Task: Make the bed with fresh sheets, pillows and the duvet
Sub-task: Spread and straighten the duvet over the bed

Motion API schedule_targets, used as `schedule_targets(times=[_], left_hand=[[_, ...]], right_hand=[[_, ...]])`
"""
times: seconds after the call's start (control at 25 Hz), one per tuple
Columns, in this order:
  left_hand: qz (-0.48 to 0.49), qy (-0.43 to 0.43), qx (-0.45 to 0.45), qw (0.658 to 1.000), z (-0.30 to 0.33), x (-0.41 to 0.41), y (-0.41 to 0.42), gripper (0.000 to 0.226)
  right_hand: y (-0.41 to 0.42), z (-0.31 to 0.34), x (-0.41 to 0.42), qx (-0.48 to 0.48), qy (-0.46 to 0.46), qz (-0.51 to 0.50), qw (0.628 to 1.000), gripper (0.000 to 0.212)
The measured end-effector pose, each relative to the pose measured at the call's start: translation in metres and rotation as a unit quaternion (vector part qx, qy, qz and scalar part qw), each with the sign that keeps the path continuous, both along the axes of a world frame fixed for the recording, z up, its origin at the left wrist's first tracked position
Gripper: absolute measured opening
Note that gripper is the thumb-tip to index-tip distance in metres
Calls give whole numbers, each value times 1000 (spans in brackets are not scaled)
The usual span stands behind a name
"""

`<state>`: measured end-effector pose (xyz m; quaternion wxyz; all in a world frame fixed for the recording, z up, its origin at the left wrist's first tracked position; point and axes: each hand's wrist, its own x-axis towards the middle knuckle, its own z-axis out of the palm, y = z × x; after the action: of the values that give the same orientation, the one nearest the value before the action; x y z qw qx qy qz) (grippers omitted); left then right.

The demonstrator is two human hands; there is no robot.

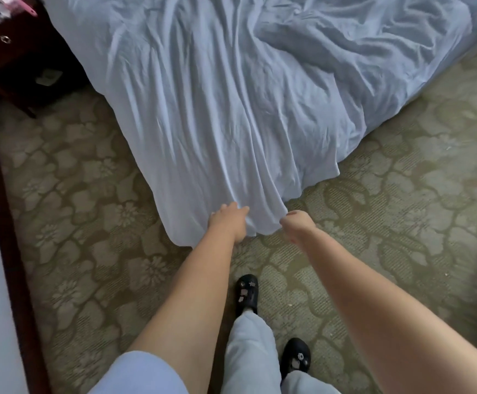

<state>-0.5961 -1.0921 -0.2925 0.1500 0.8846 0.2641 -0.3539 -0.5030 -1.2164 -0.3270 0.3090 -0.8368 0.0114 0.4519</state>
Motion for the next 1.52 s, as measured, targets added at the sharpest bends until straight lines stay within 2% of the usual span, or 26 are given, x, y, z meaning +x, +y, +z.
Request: schedule_targets(times=[0.2, 0.4, 0.52, 0.68, 0.84, 0.92, 1.04, 1.12, 1.24, 1.32, 1.52], left_hand=[[-27, 10, 0, 1000, 6, 39, 47, 60], [-72, -7, -8, 997, 13, 109, 71, 70], [-101, -19, -20, 995, 23, 161, 68, 69], [-136, -30, -33, 990, 25, 243, 56, 67], [-137, -35, -43, 989, 12, 326, 33, 67], [-128, -37, -44, 990, 2, 370, 20, 68], [-114, -74, -40, 990, -15, 442, -4, 68], [-108, -111, -21, 988, -25, 486, -16, 68], [-108, -131, -10, 985, -39, 537, -33, 70], [-108, -137, -1, 985, -45, 565, -37, 74], [-31, -95, 9, 995, -67, 634, -35, 92]], right_hand=[[47, 7, 34, 8, 14, -28, 999, 31], [78, 12, 95, 32, 24, -91, 995, 46], [72, 15, 137, 28, 13, -110, 993, 41], [53, 14, 211, 17, 0, -135, 991, 15], [31, 5, 297, 13, -8, -129, 992, 33], [18, -1, 348, 3, -18, -121, 992, 34], [-9, -13, 427, -17, -39, -127, 991, 26], [-24, -19, 471, -12, -47, -156, 987, 11], [-37, -31, 523, -10, -21, -188, 982, 45], [-36, -37, 547, 2, -5, -197, 980, 57], [-20, -58, 615, 7, 29, -275, 961, 91]])
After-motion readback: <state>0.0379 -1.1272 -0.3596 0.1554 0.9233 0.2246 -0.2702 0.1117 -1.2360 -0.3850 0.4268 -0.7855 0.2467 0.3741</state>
